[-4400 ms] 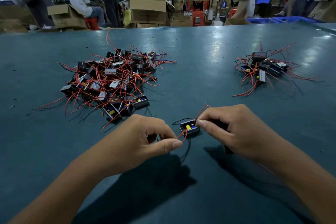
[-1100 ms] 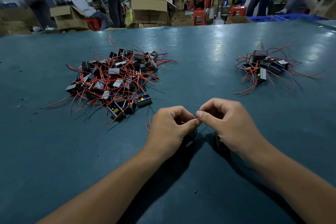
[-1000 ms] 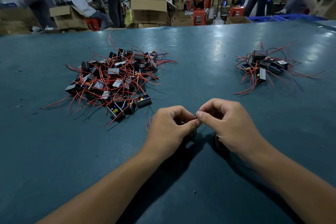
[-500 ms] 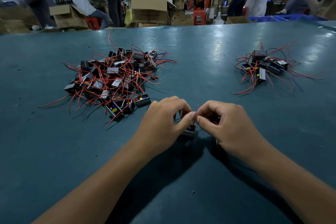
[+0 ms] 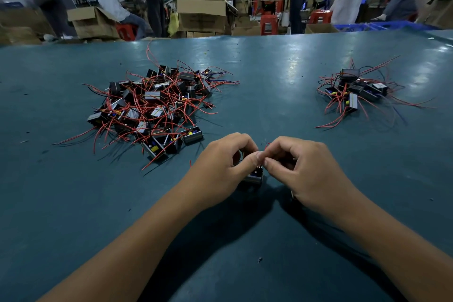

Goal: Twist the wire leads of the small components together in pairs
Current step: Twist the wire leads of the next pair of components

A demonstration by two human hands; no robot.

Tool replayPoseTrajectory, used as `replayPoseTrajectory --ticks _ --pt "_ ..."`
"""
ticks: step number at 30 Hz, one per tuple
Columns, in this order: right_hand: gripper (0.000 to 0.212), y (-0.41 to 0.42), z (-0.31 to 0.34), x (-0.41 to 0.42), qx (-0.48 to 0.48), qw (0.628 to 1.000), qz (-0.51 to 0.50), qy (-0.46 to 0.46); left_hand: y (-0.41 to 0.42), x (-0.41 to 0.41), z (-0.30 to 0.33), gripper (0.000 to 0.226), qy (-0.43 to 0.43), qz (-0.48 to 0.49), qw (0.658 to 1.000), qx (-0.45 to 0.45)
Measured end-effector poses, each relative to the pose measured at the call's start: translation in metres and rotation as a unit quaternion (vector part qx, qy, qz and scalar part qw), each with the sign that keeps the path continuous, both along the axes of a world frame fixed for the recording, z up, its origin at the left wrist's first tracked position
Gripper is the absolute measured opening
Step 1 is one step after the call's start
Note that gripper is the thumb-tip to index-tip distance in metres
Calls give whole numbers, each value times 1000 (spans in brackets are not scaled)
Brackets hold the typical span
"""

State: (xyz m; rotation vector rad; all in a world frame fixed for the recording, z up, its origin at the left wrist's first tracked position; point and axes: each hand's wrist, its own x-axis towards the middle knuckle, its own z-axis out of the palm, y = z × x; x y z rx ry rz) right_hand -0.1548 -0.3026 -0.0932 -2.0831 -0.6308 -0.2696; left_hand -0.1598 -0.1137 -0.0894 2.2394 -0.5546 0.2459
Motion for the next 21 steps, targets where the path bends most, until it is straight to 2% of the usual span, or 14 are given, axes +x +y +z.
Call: replayPoseTrajectory --ticks 5,13,16,19,21 --pt "10 1 1 -1 -3 1000 5 -15 -2 -1 3 17 4 9 1000 0" --pt "9 -1 6 -3 -52 997 28 -47 -3 -3 8 26 148 12 983 -109" --pt "9 -1 6 -3 -54 997 29 -54 -5 -4 8 33 208 29 963 -171" --pt "8 0 6 -4 -78 993 32 -82 -9 -6 7 40 318 56 914 -245" --pt "8 -1 6 -3 -79 993 33 -82 -9 -5 8 38 340 59 900 -265"
